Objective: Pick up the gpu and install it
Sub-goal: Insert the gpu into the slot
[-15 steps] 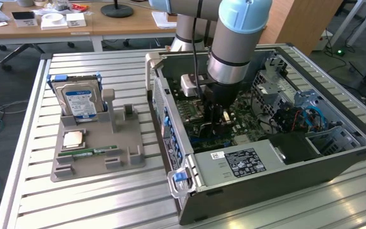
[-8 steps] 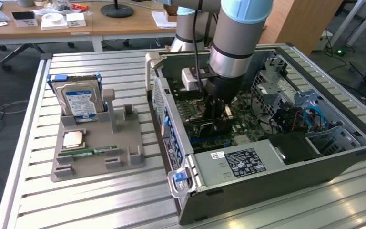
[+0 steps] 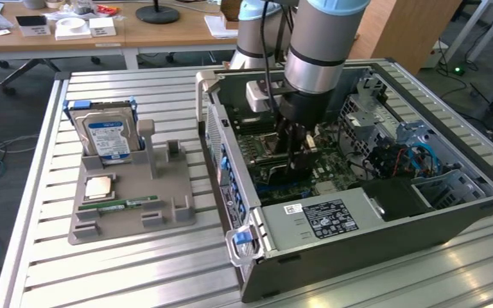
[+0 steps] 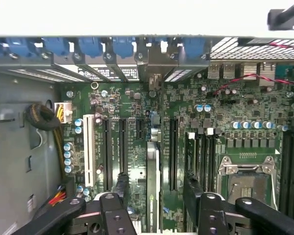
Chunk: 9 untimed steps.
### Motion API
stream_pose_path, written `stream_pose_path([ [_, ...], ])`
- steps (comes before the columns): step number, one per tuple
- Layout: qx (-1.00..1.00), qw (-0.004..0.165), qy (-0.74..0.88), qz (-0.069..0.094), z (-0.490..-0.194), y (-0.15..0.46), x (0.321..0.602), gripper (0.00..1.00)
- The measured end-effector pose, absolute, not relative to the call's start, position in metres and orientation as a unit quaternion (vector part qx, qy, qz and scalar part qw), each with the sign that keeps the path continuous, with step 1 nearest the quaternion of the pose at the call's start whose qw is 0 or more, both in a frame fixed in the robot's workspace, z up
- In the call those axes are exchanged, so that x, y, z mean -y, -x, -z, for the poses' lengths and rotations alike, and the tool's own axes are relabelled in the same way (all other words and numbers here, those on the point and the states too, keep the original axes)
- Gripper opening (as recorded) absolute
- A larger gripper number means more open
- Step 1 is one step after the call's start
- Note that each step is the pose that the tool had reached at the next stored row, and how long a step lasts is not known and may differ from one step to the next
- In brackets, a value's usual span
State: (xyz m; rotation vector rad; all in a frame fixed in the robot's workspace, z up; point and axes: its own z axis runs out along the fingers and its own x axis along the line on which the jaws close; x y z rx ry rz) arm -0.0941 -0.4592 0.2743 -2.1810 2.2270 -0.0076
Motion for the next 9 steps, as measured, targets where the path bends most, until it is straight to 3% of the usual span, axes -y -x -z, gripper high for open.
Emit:
stream_pose_path([
  [9,-0.714,0.012,0.700,0.002,-0.291,0.094,0.459,0.57],
])
